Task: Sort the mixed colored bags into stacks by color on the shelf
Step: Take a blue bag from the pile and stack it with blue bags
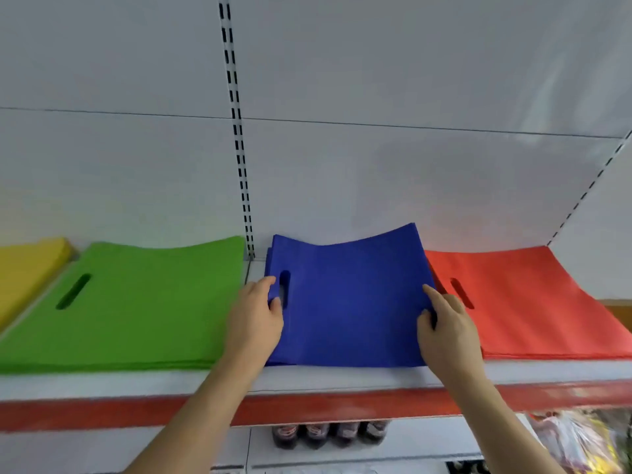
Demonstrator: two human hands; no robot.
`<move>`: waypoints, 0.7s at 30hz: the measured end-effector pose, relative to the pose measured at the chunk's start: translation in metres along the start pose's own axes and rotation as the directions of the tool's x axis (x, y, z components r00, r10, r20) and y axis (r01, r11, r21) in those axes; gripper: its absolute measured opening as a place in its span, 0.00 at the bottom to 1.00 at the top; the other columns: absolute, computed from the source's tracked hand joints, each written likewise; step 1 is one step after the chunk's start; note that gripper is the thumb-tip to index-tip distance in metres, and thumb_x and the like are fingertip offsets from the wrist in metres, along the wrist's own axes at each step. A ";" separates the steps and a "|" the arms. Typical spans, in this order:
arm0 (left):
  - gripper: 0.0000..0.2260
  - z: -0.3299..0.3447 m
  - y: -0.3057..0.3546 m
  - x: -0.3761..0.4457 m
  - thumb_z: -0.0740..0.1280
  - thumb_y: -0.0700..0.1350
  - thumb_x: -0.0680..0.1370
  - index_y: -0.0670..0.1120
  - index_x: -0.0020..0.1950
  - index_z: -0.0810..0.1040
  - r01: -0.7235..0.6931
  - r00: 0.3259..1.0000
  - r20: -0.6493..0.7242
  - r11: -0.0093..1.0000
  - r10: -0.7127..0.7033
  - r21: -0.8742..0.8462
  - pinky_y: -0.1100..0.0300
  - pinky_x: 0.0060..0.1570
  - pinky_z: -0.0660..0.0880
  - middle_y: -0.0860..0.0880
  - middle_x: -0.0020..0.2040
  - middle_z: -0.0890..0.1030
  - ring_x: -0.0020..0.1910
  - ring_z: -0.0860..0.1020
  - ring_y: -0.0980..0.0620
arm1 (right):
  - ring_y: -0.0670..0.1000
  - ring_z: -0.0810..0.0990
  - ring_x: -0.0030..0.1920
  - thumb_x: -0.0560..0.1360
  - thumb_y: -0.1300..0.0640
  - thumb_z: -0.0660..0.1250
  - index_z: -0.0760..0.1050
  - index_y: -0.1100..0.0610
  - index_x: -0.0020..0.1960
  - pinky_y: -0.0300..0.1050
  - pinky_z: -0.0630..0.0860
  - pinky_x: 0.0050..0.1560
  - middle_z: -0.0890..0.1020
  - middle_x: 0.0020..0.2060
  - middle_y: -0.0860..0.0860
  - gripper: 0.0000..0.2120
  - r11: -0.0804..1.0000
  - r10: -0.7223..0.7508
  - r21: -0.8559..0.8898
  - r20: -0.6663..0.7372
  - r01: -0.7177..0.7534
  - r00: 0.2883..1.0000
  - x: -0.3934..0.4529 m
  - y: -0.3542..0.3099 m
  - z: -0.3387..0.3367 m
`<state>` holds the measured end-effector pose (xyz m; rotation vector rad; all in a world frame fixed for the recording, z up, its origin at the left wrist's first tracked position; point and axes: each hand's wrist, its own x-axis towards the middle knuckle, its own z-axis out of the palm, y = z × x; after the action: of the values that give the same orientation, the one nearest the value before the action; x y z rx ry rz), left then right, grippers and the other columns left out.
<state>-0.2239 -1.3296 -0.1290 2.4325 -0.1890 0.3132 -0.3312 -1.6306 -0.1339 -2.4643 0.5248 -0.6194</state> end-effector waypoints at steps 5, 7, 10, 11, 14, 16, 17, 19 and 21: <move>0.18 0.001 0.002 -0.003 0.67 0.43 0.83 0.45 0.73 0.77 0.032 0.999 -0.008 0.980 -0.031 0.198 0.50 0.59 0.76 0.46 0.65 0.80 0.61 0.78 0.45 | 0.55 0.76 0.60 0.83 0.59 0.62 0.71 0.56 0.78 0.59 0.79 0.58 0.78 0.58 0.49 0.24 0.999 -0.026 -0.015 0.115 0.028 0.993 0.006 0.008 0.007; 0.17 0.001 0.002 -0.001 0.66 0.43 0.83 0.45 0.72 0.78 0.029 1.000 0.001 0.964 -0.031 0.266 0.51 0.59 0.76 0.47 0.63 0.81 0.60 0.78 0.45 | 0.57 0.74 0.64 0.83 0.59 0.63 0.72 0.57 0.78 0.59 0.77 0.63 0.79 0.61 0.51 0.24 0.999 -0.020 -0.043 0.129 0.026 0.991 0.008 0.010 0.008; 0.17 0.003 0.003 -0.001 0.65 0.45 0.83 0.44 0.71 0.78 0.019 0.999 0.018 0.944 -0.026 0.329 0.51 0.59 0.77 0.47 0.62 0.81 0.59 0.78 0.45 | 0.60 0.72 0.68 0.82 0.58 0.63 0.72 0.59 0.77 0.59 0.74 0.67 0.79 0.65 0.54 0.23 0.997 -0.008 -0.077 0.140 0.019 0.990 0.009 0.012 0.009; 0.17 0.004 0.004 -0.001 0.64 0.46 0.83 0.44 0.71 0.79 0.010 0.999 0.025 0.937 -0.020 0.349 0.50 0.59 0.77 0.47 0.62 0.81 0.59 0.79 0.45 | 0.60 0.72 0.69 0.83 0.58 0.63 0.72 0.60 0.77 0.59 0.73 0.69 0.78 0.66 0.55 0.23 0.996 0.003 -0.089 0.151 0.011 0.988 0.010 0.011 0.009; 0.16 0.008 0.005 -0.003 0.63 0.51 0.83 0.43 0.66 0.80 -0.020 0.999 0.050 0.911 0.000 0.412 0.50 0.57 0.77 0.46 0.58 0.82 0.55 0.78 0.44 | 0.60 0.70 0.71 0.83 0.52 0.63 0.71 0.60 0.78 0.56 0.70 0.72 0.76 0.70 0.55 0.25 0.984 0.017 -0.177 0.196 0.019 0.980 0.009 0.010 0.010; 0.15 0.009 0.006 -0.004 0.61 0.52 0.83 0.44 0.61 0.80 -0.038 0.997 0.077 0.886 0.003 0.463 0.51 0.56 0.76 0.48 0.55 0.81 0.53 0.78 0.46 | 0.60 0.68 0.73 0.84 0.48 0.62 0.73 0.59 0.75 0.54 0.69 0.73 0.74 0.73 0.54 0.24 0.967 0.009 -0.249 0.215 0.046 0.976 0.009 0.010 0.010; 0.15 0.009 0.007 -0.003 0.60 0.53 0.83 0.45 0.59 0.80 -0.047 0.996 0.089 0.871 0.004 0.488 0.52 0.56 0.75 0.48 0.54 0.81 0.53 0.77 0.46 | 0.60 0.67 0.74 0.84 0.47 0.61 0.74 0.58 0.74 0.54 0.69 0.74 0.73 0.74 0.54 0.23 0.956 0.008 -0.287 0.225 0.058 0.974 0.009 0.011 0.011; 0.16 0.009 0.008 -0.003 0.58 0.52 0.84 0.45 0.59 0.80 -0.071 0.994 0.111 0.843 0.013 0.534 0.52 0.59 0.73 0.48 0.55 0.81 0.55 0.76 0.46 | 0.60 0.65 0.76 0.84 0.46 0.60 0.76 0.58 0.72 0.53 0.65 0.76 0.72 0.76 0.55 0.23 0.935 -0.001 -0.344 0.237 0.085 0.971 0.009 0.013 0.012; 0.17 0.009 0.009 -0.004 0.57 0.53 0.84 0.45 0.62 0.80 -0.086 0.993 0.111 0.828 0.028 0.554 0.52 0.63 0.72 0.48 0.59 0.80 0.58 0.75 0.47 | 0.61 0.62 0.78 0.84 0.45 0.59 0.76 0.58 0.72 0.53 0.61 0.80 0.70 0.77 0.56 0.23 0.926 -0.031 -0.359 0.241 0.119 0.970 0.010 0.014 0.012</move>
<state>-0.2284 -1.3420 -0.1315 3.0369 -0.2400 0.3059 -0.3195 -1.6416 -0.1477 -2.8790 0.4913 -0.2700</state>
